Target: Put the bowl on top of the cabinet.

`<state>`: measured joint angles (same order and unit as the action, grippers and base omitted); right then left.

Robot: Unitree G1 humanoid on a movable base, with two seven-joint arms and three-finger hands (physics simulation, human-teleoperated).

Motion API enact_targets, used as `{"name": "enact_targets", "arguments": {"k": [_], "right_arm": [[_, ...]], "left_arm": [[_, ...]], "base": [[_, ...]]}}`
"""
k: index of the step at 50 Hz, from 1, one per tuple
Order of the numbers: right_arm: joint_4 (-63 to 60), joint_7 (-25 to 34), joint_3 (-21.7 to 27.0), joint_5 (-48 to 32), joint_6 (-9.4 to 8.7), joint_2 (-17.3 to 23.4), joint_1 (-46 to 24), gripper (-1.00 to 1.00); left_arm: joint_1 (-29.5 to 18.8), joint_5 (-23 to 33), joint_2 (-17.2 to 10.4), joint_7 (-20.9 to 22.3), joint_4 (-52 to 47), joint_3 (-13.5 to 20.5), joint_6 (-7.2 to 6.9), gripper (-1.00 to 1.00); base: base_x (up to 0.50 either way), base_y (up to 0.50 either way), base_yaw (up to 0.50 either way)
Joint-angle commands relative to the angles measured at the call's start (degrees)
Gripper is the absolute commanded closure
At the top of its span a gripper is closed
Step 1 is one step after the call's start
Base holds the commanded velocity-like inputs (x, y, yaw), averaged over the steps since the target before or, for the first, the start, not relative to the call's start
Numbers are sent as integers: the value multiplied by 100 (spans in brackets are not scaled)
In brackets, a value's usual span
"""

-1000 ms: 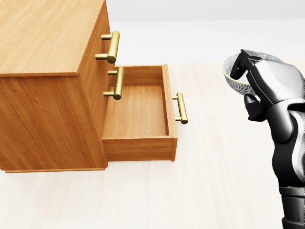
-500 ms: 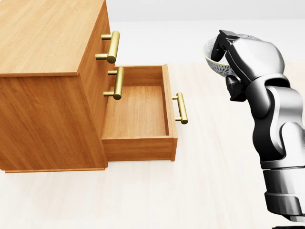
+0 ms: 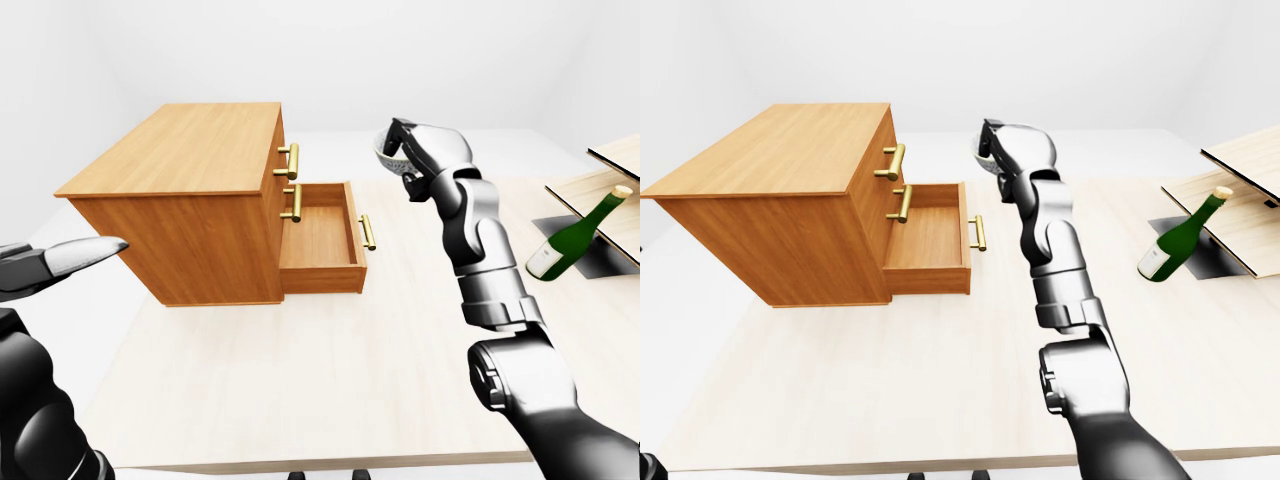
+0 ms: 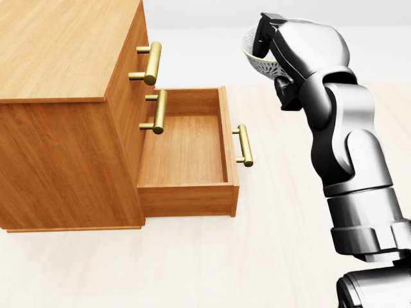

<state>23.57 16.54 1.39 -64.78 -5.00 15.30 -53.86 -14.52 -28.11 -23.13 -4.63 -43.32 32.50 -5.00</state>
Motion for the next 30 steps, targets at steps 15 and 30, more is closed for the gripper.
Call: {"name": "enact_targets", "arguments": {"k": [15,30], "right_arm": [[656,-240,-243,-15,0,-475,-920,100],[942,-287,-363,-75,0,-773,-1289,100]], "left_arm": [[-4,-63,-22,-37,-14,13,0,-90],[8,-44,16,-20,-39,-29,0,-89]], "base": [[0,0,0],[0,0,0]]}}
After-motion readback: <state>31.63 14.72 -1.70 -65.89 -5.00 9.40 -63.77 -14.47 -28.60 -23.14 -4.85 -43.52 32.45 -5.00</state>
